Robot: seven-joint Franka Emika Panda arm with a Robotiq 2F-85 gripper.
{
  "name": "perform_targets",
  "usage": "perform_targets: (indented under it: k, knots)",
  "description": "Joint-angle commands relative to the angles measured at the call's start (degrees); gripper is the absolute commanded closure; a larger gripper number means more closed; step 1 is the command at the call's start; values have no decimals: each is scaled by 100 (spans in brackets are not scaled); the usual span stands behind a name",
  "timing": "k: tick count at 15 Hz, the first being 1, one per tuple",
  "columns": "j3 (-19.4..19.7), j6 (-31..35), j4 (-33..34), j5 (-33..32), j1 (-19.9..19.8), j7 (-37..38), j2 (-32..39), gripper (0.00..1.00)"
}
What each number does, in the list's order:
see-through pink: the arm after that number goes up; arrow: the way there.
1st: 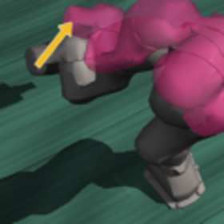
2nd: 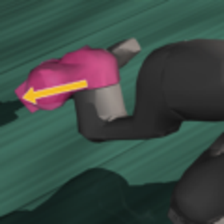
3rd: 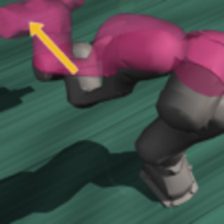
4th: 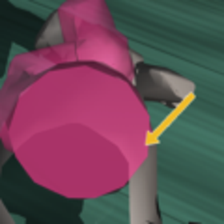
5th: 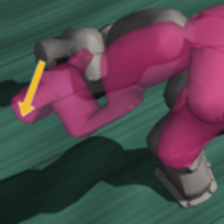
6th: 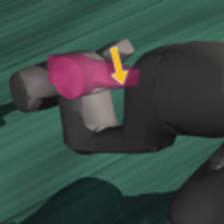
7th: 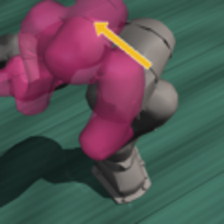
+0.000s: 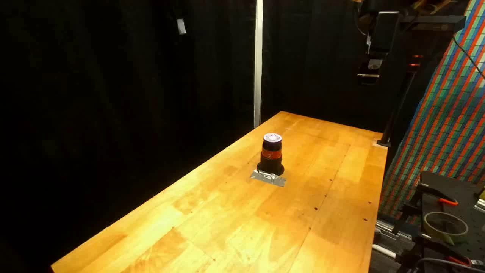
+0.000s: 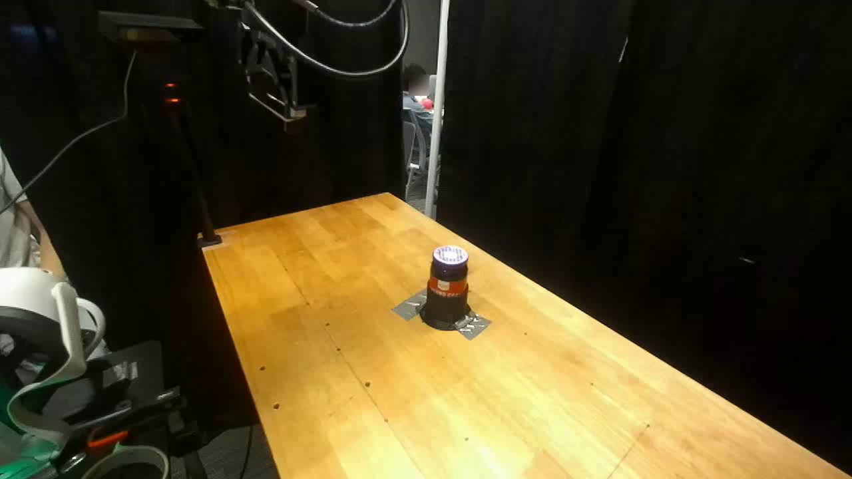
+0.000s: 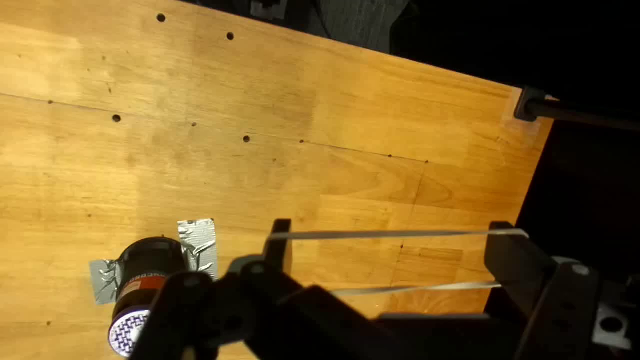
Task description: Put the rubber band on the cup
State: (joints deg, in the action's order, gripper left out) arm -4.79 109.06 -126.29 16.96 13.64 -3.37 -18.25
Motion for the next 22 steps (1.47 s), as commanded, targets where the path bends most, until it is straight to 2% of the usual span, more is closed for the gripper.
perform_targets:
  k: [1,7,11,15,18,22]
  knots:
    - [-109,-23,33,34,-124,-25,-2,0]
    - [-109,-24,69,34,-123,-25,-20,0]
    - [-334,408,1070,-946,-370,456,1295,0]
    - [-293,509,1998,-1819,-476,884,2583,0]
    - [-150,709,2731,-2005,-509,917,3652,0]
    - [-9,1211,3607,-1832,-598,720,4844,0]
